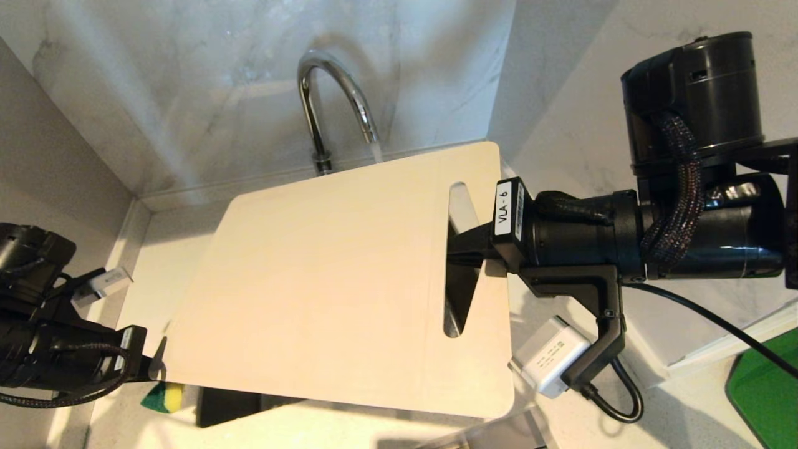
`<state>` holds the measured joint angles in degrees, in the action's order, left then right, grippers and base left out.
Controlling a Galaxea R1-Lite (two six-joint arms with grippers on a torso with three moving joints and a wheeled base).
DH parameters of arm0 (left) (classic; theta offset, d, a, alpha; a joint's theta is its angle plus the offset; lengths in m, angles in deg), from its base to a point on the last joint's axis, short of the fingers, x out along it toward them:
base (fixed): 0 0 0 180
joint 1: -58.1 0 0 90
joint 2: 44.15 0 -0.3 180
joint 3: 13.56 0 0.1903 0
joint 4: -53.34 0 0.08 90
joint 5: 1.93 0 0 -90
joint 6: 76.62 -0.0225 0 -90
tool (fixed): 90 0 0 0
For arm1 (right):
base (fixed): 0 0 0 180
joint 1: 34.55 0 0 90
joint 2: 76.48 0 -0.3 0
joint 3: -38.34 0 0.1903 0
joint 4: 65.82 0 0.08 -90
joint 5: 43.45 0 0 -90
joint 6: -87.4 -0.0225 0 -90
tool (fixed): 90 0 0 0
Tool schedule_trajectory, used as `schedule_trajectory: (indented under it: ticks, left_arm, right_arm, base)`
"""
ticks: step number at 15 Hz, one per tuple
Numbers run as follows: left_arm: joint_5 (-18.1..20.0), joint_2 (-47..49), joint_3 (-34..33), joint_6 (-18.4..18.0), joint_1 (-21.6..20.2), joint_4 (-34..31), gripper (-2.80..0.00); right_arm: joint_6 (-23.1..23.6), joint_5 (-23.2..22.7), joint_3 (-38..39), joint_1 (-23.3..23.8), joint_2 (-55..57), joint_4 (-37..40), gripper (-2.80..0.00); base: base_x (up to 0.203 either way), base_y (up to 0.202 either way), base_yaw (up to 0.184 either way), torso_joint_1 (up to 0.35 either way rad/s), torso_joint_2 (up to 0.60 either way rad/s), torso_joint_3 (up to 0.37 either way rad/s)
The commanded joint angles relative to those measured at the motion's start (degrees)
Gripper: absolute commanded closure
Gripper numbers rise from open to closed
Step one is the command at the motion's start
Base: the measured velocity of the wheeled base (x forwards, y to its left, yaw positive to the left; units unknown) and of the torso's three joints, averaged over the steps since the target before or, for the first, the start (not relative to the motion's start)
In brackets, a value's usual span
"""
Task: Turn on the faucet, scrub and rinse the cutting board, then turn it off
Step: Scrub the cutting board underwater, then put down the cleaning cloth
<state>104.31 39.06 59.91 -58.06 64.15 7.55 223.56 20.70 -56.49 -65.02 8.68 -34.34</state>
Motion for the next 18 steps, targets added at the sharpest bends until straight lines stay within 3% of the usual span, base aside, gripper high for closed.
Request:
schedule_trajectory:
  ticks: [1, 5, 8, 11, 18]
  left_arm:
    - [0.03, -0.84, 0.24, -2.26, -4.41, -0.02, 0.00]
    - [-0.27, -1.52, 0.43, -8.17, -10.57, -0.53, 0.00]
    - [-1.82, -1.99, 0.17, -12.96, -12.89, -2.89, 0.00]
    - [-6.01, -1.64, -0.47, -14.99, -13.52, -3.44, 0.00]
    - [-8.36, 6.70, -3.53, -15.97, -13.44, -2.94, 0.00]
  right_arm:
    - [0.86, 0.10, 0.76, -0.02, -1.04, 0.06, 0.00]
    - [0.27, 0.10, 1.05, -0.08, -2.19, 0.06, 0.00]
    - [0.17, 0.10, 1.66, -0.05, -3.62, 0.06, 0.00]
    - [-0.70, 0.10, 2.84, -0.02, -5.62, 0.06, 0.00]
    - [-3.80, 0.10, 2.99, -0.02, -6.58, -1.45, 0.00]
  base:
    - [0.000, 0.000, 0.000, 0.000, 0.00, 0.000]
    - [0.000, 0.000, 0.000, 0.000, 0.00, 0.000]
    - [0.000, 0.000, 0.000, 0.000, 0.00, 0.000]
    - [0.000, 0.000, 0.000, 0.000, 0.00, 0.000]
    - [0.000, 0.000, 0.000, 0.000, 0.00, 0.000]
